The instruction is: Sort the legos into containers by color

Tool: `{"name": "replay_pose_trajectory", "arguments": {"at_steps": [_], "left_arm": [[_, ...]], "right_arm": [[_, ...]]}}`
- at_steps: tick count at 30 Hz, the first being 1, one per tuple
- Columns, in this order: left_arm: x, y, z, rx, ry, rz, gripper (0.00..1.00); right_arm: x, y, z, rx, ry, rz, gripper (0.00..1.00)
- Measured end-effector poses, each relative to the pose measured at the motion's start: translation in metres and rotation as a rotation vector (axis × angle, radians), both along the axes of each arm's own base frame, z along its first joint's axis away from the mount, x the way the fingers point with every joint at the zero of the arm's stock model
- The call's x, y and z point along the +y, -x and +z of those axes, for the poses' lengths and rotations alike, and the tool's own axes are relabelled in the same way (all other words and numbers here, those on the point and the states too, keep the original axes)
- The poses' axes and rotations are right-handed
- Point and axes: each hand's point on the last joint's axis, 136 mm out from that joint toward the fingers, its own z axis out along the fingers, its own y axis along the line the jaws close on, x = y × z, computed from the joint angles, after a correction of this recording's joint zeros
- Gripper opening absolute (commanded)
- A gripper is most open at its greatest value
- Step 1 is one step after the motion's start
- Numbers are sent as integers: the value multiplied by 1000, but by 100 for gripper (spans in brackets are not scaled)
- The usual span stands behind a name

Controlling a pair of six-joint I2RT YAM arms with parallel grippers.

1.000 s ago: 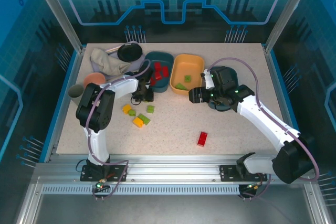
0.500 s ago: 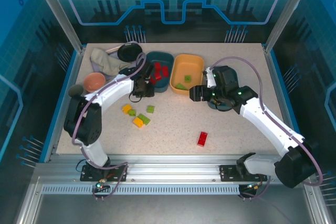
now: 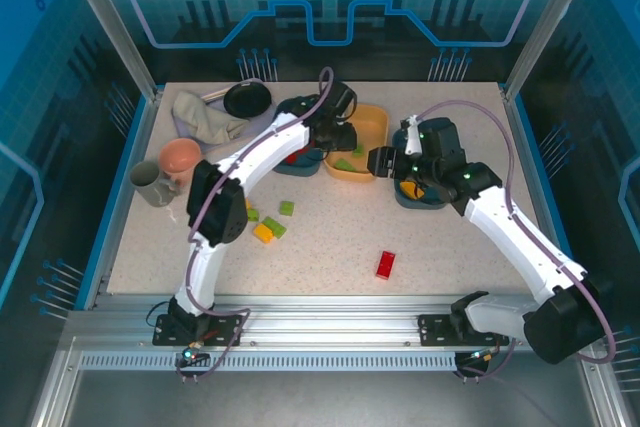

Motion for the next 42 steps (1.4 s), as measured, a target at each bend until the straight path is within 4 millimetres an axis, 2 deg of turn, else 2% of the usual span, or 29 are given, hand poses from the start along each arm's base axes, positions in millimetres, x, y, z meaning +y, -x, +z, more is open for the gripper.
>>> {"name": "replay_pose_trajectory", "arguments": {"at_steps": [6,11,13,20,24,27,29,31,34,36,39,42], "left_arm": [[-17,-8,-45,91,7,13,34],[-28,-8,-63,132,27,24,36],[-28,-5,-69,154,28,33,41],[-31,-2,-72,182,47,48,60],[-30,-1,-69,191,51,60,63],[-20,3,-52,187,62,99,64],[-3,12,-31,181,69,147,65],[27,23,-1,161,90,218,65],[93,44,47,109,141,368,67],[147,64,69,66,158,496,69],[212,108,76,36,141,675,71],[249,162,67,47,100,786,72]], "right_arm": [[-10,6,4,-9,-20,-32,77],[-11,10,0,3,-24,-31,78],[-11,11,-3,11,-23,-28,78],[-9,13,-4,18,-25,-14,78],[-6,13,-8,18,2,13,77],[6,15,-11,14,34,73,77],[23,17,-11,2,60,142,77],[45,19,-12,-10,90,223,77],[86,26,-22,-15,140,366,78],[117,31,-32,-8,176,462,78],[162,36,-48,10,229,580,79],[207,38,-62,14,271,666,82]]}}
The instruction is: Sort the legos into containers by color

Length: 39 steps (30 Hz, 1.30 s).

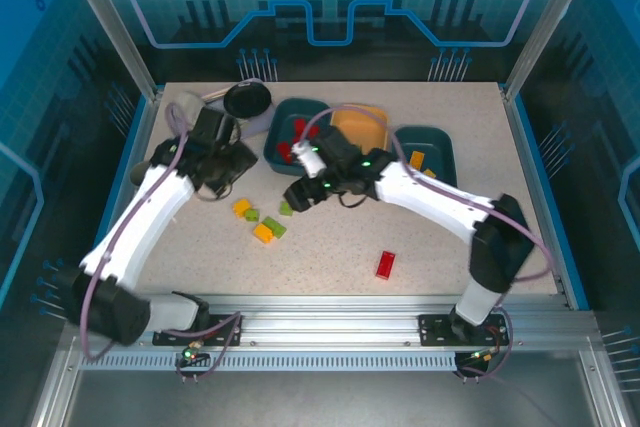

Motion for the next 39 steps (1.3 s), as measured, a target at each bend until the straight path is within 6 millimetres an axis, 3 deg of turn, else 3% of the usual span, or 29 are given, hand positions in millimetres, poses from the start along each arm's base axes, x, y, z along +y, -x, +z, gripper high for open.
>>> {"name": "replay_pose_trajectory", "arguments": {"at_steps": [6,15,21,26,33,39], "left_arm": [[33,76,8,-19,-3,114,74],[51,144,16,-33,7,123,75],[55,163,11,12,-6,111,75],[57,172,9,28,-20,93,74],[59,178,8,32,-25,89,74],[59,178,8,30,-25,87,73]], "right_arm": [[72,7,-36,7,68,91,87],[126,-19,-91,6,150,34,94],[144,-35,-128,19,192,0,89],[148,-41,-149,30,221,-21,77],[156,-46,-144,23,197,-37,44],[156,-47,-143,23,196,-43,36]]}}
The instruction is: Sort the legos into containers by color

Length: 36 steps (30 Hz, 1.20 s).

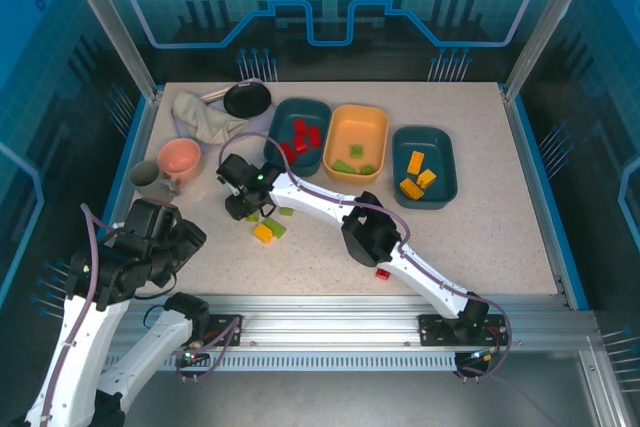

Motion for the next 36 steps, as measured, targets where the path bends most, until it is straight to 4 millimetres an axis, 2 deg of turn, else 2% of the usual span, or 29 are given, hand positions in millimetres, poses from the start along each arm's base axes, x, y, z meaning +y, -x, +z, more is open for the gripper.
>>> {"name": "replay_pose_trajectory", "arguments": {"at_steps": [5,7,10,13,15,16,17,19,21,23,24,27,30,32,36], "left_arm": [[-6,-6,3,-24,25,-21,73],[-14,-14,4,-49,55,-50,73],[-32,-33,1,-66,112,-101,73],[-56,-61,-8,-56,187,-152,72],[-72,-82,-12,-46,223,-192,72],[-82,-93,-14,-48,234,-217,72],[-92,-104,-16,-45,240,-253,71],[-115,-121,-18,-33,245,-328,71],[-145,-142,-17,-37,244,-427,71],[-174,-159,-13,-47,243,-514,71],[-189,-167,-12,-51,244,-551,71],[-228,-188,-15,-58,245,-653,70],[-260,-201,-25,-43,242,-727,70],[-276,-206,-32,-30,240,-769,69],[-302,-211,-44,-9,235,-839,69]], "right_arm": [[-7,-2,12,-12,3,-11,34],[-17,-1,27,-17,5,-21,34],[-42,-9,69,-46,-23,-58,33],[-88,-28,125,-99,-81,-137,33],[-135,-45,162,-136,-126,-223,33],[-158,-51,173,-148,-141,-266,33],[-191,-60,185,-162,-151,-328,33],[-247,-72,193,-173,-156,-439,33],[-308,-76,187,-163,-137,-564,33],[-363,-70,169,-123,-94,-685,33],[-386,-65,158,-95,-70,-739,33],[-439,-47,125,-6,15,-869,34],[-471,-28,98,70,88,-958,35],[-483,-19,86,106,111,-1006,35],[-505,-13,74,145,140,-1126,35]]}}
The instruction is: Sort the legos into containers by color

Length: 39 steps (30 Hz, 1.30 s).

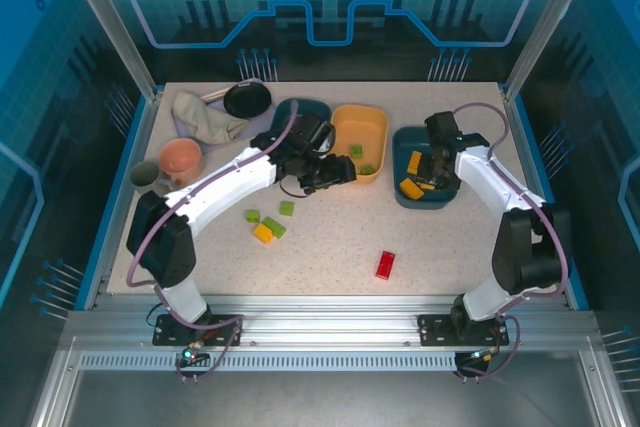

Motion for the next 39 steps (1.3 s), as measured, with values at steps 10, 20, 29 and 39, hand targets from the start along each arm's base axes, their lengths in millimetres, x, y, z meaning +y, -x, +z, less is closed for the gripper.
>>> {"name": "replay_pose_trajectory", "arguments": {"at_steps": [10,20,29,39], "left_arm": [[-23,7,-7,-6,0,-117,69],[-52,36,-34,5,-77,-319,71],[-77,79,-60,24,-144,-490,72],[-107,125,-102,63,-262,-632,73]], "right_arm": [[-25,0,-38,93,9,-200,38],[-20,-11,-33,81,-7,-248,70],[-1,-19,22,-51,-39,-198,69],[1,74,134,-407,-175,-75,80]]}}
